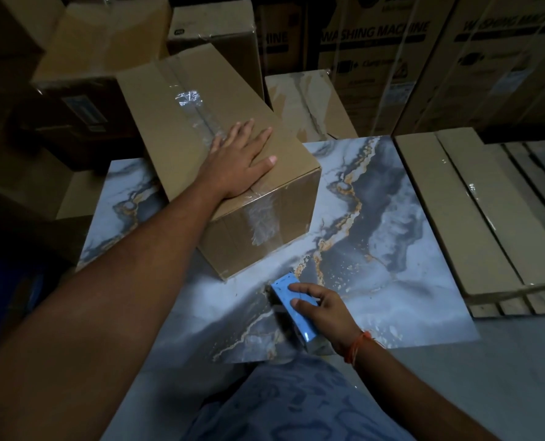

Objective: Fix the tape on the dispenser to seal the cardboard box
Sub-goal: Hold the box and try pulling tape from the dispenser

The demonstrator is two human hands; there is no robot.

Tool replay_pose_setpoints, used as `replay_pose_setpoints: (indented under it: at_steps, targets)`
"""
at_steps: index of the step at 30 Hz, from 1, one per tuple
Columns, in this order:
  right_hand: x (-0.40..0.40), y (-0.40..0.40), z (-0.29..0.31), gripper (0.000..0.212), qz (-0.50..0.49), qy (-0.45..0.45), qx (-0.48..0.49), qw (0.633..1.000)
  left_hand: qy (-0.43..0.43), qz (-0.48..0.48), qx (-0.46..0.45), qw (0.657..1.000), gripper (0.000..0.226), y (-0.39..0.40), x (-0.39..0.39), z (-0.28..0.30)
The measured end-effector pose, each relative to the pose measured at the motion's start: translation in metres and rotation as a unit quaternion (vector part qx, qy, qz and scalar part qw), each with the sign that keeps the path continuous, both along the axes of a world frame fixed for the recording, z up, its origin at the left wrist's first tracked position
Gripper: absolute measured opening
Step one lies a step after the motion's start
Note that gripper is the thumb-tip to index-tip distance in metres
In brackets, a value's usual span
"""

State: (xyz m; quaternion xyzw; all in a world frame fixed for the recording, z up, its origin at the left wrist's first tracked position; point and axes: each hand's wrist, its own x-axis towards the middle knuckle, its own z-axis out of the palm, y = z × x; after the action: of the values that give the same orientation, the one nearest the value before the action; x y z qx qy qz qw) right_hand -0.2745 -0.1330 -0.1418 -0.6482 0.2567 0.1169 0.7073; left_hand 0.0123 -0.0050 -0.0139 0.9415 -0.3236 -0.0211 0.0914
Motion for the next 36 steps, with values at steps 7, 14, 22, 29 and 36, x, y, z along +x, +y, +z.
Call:
replay_pose_setpoints:
  at_steps: [7,14,22,29,36]
  targets:
    - [0.005,0.002,0.000,0.030,-0.008,0.005,0.005,1.000,0.000,0.001,-0.002,1.000,0.073,0.000,0.001,0.000]
    - [0.004,0.001,0.001,0.030,-0.022,0.012,0.005,1.000,-0.001,0.000,-0.005,1.000,0.072,0.000,0.000,-0.001]
    - [0.013,0.004,0.010,0.026,-0.091,0.055,0.135,0.985,-0.003,0.000,-0.002,1.000,0.071,0.000,0.000,-0.001]
    - [0.009,-0.002,0.011,0.025,-0.089,0.069,0.149,0.982,-0.002,0.000,-0.003,1.000,0.073,0.000,0.001,-0.003]
    - [0.014,0.001,0.016,0.020,-0.095,0.115,0.147,0.978,-0.004,0.002,-0.005,1.000,0.072,0.001,0.000,-0.001]
